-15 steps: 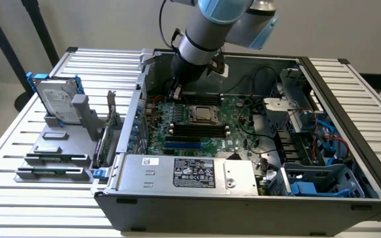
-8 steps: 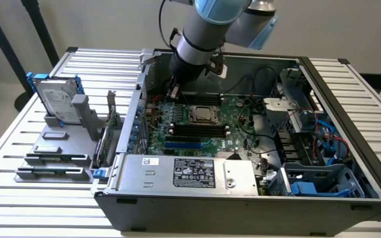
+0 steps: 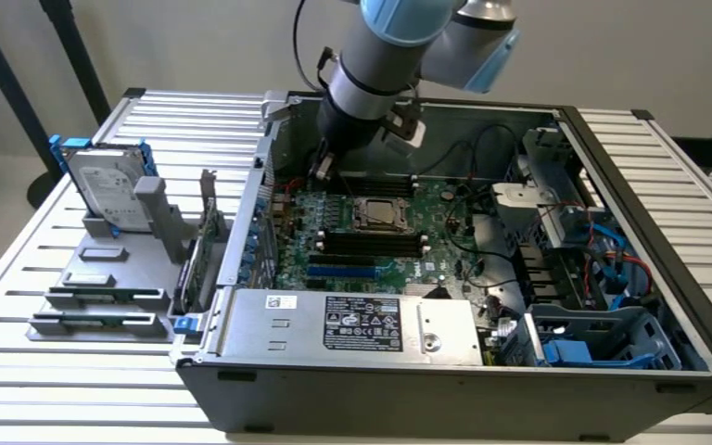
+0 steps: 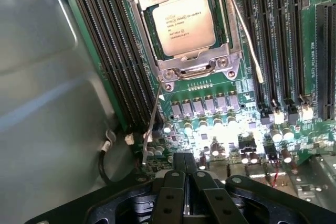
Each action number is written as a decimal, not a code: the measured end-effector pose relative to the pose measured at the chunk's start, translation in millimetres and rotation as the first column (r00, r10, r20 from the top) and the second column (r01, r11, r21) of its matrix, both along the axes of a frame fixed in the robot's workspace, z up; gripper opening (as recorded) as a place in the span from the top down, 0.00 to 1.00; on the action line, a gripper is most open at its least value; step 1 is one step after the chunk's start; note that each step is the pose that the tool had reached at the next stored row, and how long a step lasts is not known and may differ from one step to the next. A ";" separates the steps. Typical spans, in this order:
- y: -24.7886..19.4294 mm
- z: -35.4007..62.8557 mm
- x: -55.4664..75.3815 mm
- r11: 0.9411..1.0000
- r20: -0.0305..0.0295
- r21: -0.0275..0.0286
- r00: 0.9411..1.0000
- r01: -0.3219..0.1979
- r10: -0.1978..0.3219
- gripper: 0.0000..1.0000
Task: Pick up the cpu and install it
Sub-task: 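Close the cpu cover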
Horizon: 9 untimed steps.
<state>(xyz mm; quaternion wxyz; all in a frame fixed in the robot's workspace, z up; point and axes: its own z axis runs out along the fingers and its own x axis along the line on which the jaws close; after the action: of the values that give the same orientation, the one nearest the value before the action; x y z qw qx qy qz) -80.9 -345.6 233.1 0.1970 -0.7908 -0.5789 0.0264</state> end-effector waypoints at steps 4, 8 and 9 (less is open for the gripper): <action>0.0 4.8 -0.3 0.999 0.000 0.013 0.999 0.043 -0.043 0.89; 0.0 10.1 -0.7 0.996 -0.001 0.023 0.997 0.083 -0.083 0.89; 0.0 11.0 -0.7 0.995 -0.001 0.025 0.995 0.095 -0.095 0.89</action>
<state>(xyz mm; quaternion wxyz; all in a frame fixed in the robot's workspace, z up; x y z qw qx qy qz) -81.6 -345.6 244.1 0.2079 -0.8150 -0.5408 0.0096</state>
